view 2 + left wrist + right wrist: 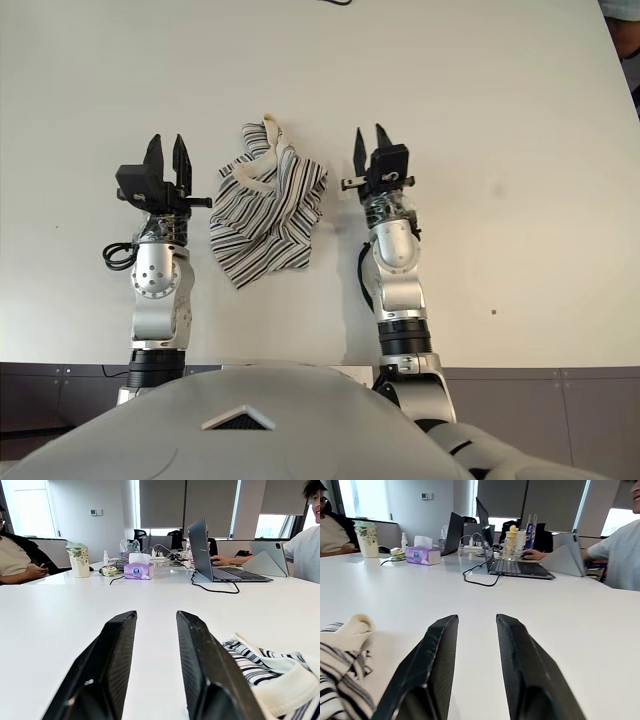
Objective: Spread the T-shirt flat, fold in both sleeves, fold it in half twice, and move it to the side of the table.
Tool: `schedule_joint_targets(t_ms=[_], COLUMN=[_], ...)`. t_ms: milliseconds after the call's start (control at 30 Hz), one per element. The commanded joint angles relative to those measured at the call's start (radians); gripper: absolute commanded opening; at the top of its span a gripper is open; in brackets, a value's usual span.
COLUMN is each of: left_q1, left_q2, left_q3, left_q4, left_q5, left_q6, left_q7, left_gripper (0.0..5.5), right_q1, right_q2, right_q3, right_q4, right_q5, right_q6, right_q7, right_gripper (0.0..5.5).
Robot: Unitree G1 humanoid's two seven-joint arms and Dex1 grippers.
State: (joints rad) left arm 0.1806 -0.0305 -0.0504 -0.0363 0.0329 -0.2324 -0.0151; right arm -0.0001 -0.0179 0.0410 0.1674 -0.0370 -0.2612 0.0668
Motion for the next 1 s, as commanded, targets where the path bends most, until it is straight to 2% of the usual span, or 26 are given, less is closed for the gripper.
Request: schedule_joint_targets(t_ms=[33,300,433,1000], left_q1=[-0.015,-0.081,-0.083,-0.091], left_q2=[-0.012,0.016,0.029,0.083], left_q3=[-0.001,0.05,0.046,0.057], left_q4=[0.027,0.064,0.021,0.01], left_q5=[-0.016,0.007,-0.004,-0.015], left_q6=[-0.025,-0.002,0.012,0.044], left_q7=[0.003,0.046,0.015,-0.027], left_gripper=[1.45,1.45,2.06,2.06], right_q1=[0.012,-0.038,-0.045,-0.089], right_q2=[0.014,0.005,0.013,0.004], right_q3=[0.023,0.037,0.036,0.04], right_q4=[-0.004,0.012,0.007,0.039], right_q5=[-0.013,-0.001,0.008,-0.004], right_q6=[-0.006,0.047,0.044,0.056], right_q7=[-0.005,0.032,0.031,0.03], right_gripper=[1.39,1.39,1.86,1.86])
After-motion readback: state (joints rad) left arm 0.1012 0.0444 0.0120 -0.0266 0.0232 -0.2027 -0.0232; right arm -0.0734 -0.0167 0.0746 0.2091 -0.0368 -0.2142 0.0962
